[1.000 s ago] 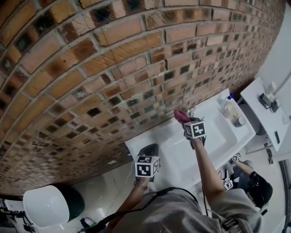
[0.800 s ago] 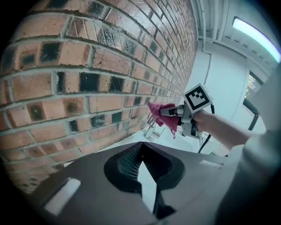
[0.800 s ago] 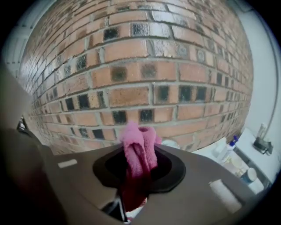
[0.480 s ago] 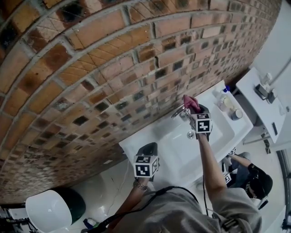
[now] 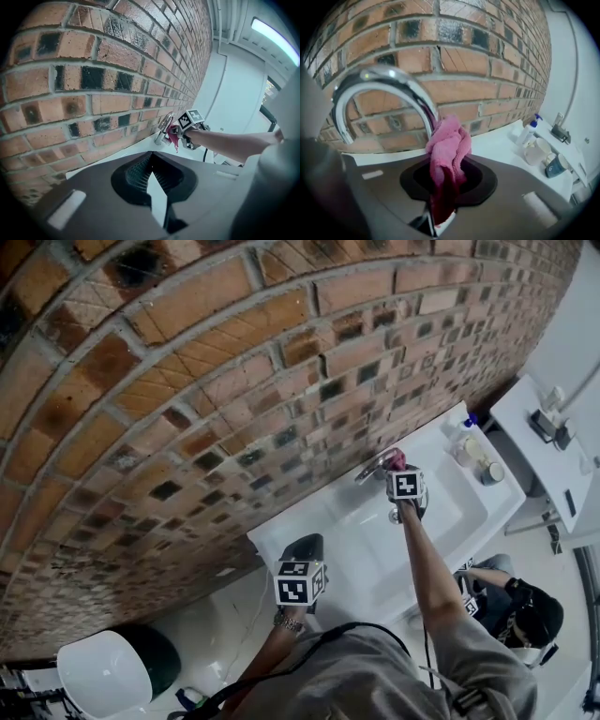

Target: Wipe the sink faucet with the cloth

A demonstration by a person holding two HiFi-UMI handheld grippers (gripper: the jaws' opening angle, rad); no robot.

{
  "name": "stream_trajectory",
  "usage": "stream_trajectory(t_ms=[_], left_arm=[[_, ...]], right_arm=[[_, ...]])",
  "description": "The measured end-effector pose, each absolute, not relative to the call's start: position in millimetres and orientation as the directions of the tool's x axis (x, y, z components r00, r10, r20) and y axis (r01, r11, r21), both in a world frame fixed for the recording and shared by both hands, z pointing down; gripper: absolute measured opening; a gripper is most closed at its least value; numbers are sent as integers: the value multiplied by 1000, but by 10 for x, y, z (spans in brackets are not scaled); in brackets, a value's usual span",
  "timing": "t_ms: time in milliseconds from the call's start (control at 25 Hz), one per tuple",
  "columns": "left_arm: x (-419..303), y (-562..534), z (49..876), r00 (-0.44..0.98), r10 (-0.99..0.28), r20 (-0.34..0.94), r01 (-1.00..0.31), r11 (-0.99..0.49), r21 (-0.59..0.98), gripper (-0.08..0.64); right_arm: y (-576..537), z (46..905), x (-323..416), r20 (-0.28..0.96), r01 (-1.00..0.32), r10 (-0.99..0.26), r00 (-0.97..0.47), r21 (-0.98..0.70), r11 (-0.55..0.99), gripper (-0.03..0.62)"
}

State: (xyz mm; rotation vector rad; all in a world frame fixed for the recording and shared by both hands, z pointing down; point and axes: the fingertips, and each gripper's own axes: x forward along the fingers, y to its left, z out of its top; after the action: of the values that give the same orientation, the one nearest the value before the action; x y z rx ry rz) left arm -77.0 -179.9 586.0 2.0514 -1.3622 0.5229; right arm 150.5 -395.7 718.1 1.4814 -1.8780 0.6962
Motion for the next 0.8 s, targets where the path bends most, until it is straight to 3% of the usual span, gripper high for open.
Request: stream_trajectory(t_ms=[200,360,640,800], left_arm=[[-747,-1796,5858,393,-675,624,-919,-289,266,20],[-800,-1794,5879,379,-676,632,-925,-274,262,20],[-867,-1751,5844,357,-689,631,-934,-251,254,20],[-991,-1747,5868,334,-698,633,-941,-214,261,20]], right_arm=[[-3710,7347,1273,774,-926,-560,-297,-89,368,78],[-3723,7029,989,712,-879,-601,-362,-45,475,78],[-3692,7773,1101,795,-934,-512,-325,-185,304,77],[-3435,7547,1258,788,-941,-543,-291,-134,309,78]])
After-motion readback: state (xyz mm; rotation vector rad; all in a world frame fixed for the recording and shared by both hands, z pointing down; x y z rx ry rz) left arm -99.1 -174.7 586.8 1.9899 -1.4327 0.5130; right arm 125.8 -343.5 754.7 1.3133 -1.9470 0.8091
